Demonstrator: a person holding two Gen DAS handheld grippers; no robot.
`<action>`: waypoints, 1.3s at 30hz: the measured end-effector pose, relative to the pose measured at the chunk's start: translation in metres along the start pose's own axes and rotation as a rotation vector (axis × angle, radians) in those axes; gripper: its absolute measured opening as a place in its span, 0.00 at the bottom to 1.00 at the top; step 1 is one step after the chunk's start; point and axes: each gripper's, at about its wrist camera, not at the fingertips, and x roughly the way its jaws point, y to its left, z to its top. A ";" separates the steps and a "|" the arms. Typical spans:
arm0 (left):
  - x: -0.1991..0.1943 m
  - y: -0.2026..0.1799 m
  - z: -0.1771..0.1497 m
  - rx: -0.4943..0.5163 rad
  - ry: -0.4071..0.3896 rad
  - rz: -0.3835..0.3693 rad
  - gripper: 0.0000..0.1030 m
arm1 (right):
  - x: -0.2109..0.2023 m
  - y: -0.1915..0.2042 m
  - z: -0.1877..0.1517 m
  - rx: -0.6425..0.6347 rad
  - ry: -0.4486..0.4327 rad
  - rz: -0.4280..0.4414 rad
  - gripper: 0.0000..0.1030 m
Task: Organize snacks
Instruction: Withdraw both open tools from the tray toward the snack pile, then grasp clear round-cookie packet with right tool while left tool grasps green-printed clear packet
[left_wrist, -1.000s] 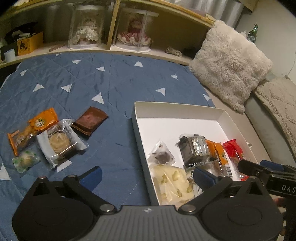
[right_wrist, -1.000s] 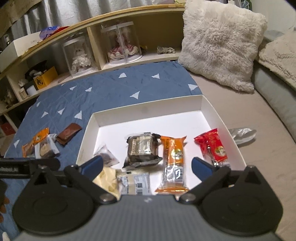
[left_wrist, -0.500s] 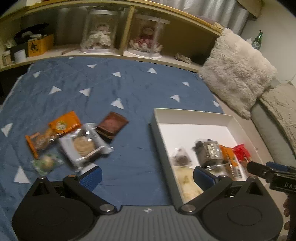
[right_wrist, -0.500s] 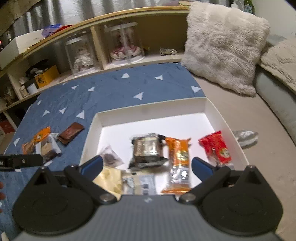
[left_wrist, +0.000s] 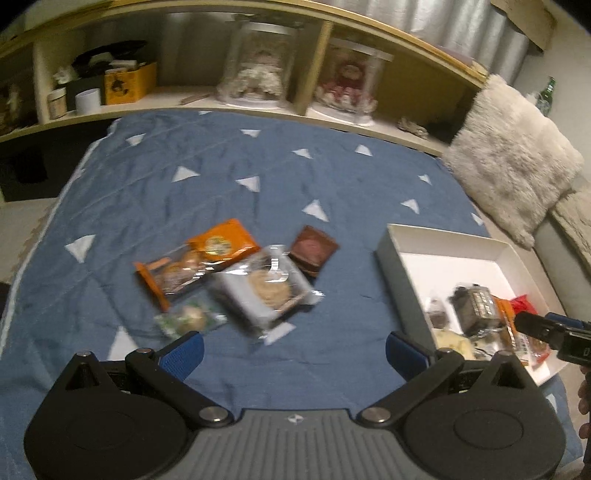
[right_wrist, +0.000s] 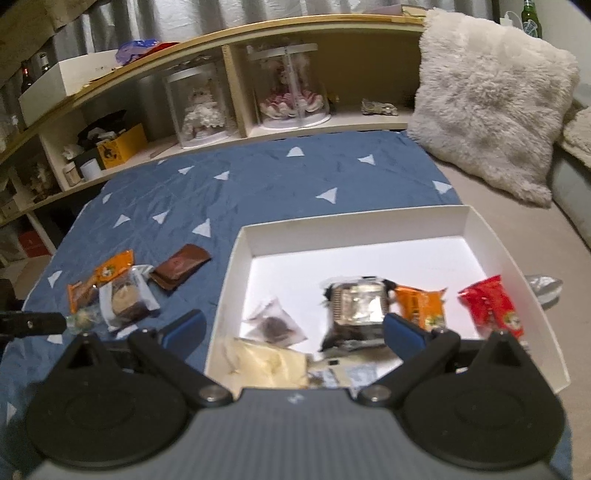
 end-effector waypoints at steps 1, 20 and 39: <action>0.000 0.006 0.000 -0.005 -0.002 0.006 1.00 | 0.002 0.003 0.000 -0.001 -0.002 0.006 0.99; 0.010 0.082 0.021 -0.247 -0.039 -0.036 1.00 | 0.061 0.096 -0.007 -0.185 -0.070 0.265 1.00; 0.074 0.110 0.025 -0.380 0.056 -0.146 0.92 | 0.145 0.165 -0.014 -0.420 0.062 0.342 0.97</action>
